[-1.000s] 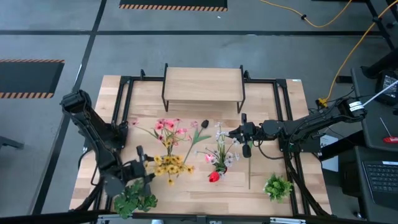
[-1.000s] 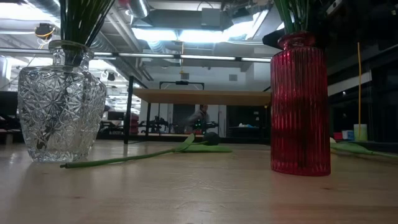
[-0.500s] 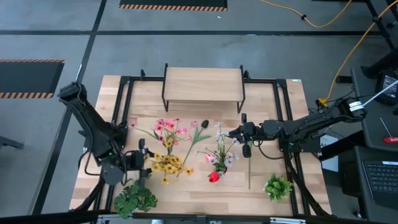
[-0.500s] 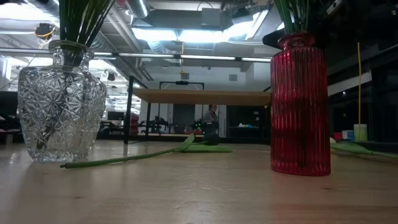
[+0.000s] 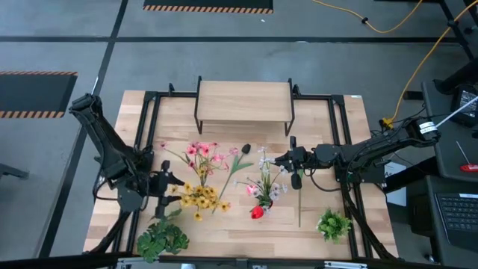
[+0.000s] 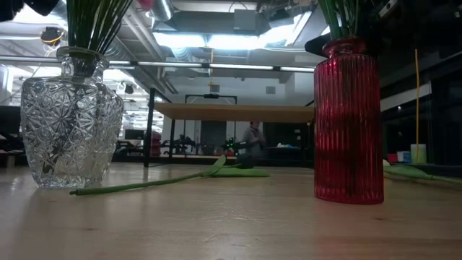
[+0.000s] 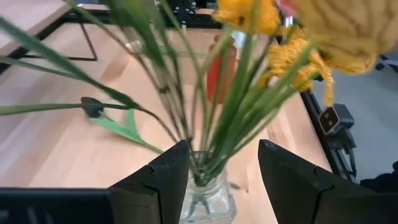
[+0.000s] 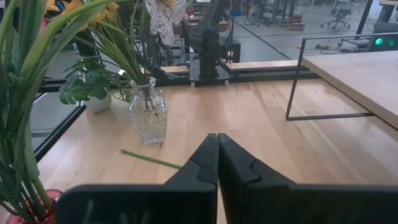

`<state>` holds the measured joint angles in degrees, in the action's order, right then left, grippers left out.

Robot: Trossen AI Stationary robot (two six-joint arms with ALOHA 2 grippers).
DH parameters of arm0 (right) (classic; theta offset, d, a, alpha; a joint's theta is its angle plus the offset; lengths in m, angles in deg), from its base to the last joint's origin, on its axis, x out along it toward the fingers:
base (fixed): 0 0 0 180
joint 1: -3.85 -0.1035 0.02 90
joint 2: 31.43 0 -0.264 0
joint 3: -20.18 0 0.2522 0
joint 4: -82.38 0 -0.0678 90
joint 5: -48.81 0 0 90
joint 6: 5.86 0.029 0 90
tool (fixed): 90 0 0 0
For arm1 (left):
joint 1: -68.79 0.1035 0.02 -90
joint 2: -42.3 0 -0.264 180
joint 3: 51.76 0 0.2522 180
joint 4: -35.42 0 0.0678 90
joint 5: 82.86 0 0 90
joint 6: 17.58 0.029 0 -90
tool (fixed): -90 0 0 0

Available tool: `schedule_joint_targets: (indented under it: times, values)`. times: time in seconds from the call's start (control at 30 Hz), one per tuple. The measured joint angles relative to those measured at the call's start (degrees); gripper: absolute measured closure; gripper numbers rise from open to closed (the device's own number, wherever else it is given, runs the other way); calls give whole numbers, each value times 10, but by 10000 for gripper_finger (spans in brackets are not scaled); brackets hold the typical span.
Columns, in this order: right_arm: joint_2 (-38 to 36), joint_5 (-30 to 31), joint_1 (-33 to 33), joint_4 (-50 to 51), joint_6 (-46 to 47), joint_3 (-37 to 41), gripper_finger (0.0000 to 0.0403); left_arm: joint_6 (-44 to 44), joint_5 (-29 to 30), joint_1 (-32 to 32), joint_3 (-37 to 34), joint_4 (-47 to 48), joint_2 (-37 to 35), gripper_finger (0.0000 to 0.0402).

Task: Pick and place flowers into a vace then onto a shelf
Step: Put the white tulip into the transparent vase

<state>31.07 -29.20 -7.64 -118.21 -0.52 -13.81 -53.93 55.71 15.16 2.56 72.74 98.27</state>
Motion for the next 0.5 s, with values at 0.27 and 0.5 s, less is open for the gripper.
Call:
schedule_joint_targets:
  times: [0.27, 0.5]
  values:
    - [0, 0, 0, 0, -11, 0, 399, -114, 10, 0, 0, 132, -65, 231]
    - [0, 0, 0, 0, -16, 0, 398, -169, 37, 23, 0, 219, -80, 286]
